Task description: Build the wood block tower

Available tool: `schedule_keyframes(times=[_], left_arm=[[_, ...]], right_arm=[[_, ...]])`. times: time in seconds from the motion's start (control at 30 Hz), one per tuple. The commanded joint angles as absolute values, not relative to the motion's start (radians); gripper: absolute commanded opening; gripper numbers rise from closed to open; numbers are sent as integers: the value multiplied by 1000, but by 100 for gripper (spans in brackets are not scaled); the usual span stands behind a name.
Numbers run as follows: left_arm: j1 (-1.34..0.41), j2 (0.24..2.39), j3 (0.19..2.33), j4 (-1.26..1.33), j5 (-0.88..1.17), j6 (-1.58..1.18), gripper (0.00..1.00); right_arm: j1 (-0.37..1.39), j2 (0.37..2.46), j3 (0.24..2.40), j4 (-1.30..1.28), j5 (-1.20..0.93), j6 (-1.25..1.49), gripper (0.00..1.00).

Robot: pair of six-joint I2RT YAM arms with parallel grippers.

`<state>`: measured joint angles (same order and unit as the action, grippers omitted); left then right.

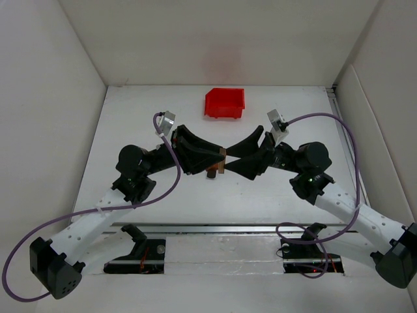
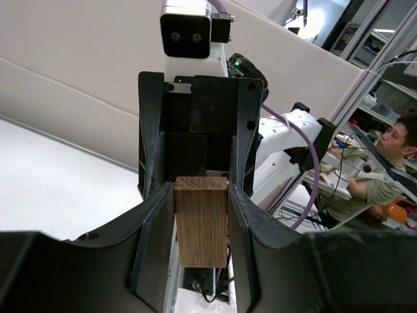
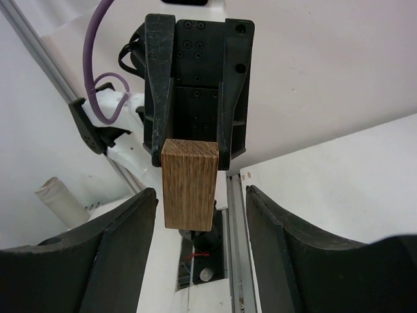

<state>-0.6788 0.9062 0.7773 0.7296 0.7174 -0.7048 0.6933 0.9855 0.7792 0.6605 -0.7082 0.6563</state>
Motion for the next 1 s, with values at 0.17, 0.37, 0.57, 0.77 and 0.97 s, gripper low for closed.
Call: schedule_keyframes(times=[0.17, 0.37, 0.57, 0.77, 0.97], left_arm=[[-680, 907, 775, 822, 726, -701, 0], [-680, 908, 773, 818, 727, -696, 0], [-680, 897, 767, 796, 698, -687, 0], [-680, 874, 764, 779, 652, -670, 23], [-680, 862, 770, 741, 557, -666, 99]], right_arm=[[715, 1005, 831, 718, -710, 660, 63], [715, 1014, 839, 710, -698, 658, 56], [724, 1009, 842, 703, -687, 657, 36], [724, 997, 838, 638, -661, 621, 8], [724, 977, 828, 597, -643, 604, 0]])
